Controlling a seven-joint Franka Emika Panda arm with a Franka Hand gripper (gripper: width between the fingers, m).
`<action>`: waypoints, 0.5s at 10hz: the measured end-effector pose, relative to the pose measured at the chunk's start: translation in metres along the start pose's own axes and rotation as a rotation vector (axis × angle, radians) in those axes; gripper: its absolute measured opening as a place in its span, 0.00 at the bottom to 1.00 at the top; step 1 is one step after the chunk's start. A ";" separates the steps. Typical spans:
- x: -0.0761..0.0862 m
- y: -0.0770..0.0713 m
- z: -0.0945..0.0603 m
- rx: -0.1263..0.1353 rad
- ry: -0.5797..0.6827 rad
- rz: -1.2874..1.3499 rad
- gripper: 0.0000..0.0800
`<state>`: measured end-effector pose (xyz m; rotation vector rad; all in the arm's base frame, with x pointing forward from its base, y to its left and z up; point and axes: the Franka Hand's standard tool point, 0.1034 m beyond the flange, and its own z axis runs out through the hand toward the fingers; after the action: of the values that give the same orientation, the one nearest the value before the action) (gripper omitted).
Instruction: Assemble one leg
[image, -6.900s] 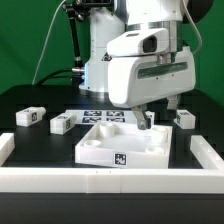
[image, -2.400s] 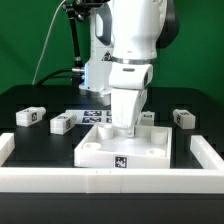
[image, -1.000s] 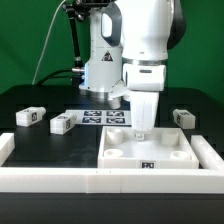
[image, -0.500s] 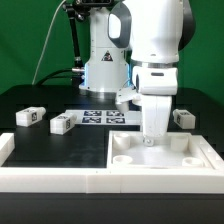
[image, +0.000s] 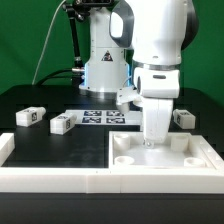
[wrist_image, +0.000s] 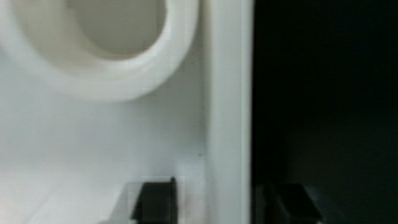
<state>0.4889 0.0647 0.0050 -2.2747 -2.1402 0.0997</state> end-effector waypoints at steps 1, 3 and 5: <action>0.000 0.000 0.000 -0.001 0.000 0.000 0.50; 0.000 0.001 -0.001 -0.003 0.000 0.000 0.68; 0.000 0.001 -0.001 -0.004 0.001 0.000 0.79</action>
Offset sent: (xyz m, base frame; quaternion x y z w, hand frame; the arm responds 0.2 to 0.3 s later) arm 0.0000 0.0000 0.0000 0.0000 0.0000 0.0000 1.0000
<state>0.4905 0.0647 0.0061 -2.2767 -2.1416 0.0952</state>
